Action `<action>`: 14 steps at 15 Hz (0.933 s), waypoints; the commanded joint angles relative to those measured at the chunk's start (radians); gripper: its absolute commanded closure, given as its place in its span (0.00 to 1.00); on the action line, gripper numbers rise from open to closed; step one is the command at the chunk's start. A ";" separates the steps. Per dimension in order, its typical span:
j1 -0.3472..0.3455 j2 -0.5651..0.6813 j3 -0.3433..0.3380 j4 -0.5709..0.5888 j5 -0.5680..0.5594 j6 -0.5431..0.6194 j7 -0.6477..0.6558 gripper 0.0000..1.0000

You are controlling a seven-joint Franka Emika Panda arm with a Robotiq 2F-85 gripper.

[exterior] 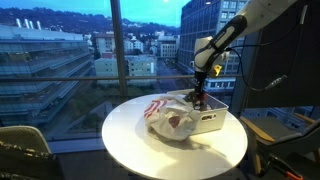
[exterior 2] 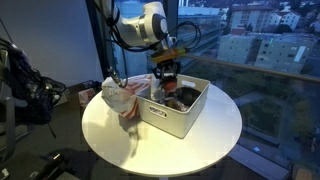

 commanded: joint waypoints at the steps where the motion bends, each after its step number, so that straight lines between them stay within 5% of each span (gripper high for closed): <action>1: -0.007 -0.105 0.048 -0.024 0.075 -0.096 -0.046 0.05; 6: 0.021 -0.188 0.078 -0.003 0.113 -0.263 -0.057 0.00; 14: 0.059 -0.231 0.081 0.004 0.110 -0.359 -0.045 0.00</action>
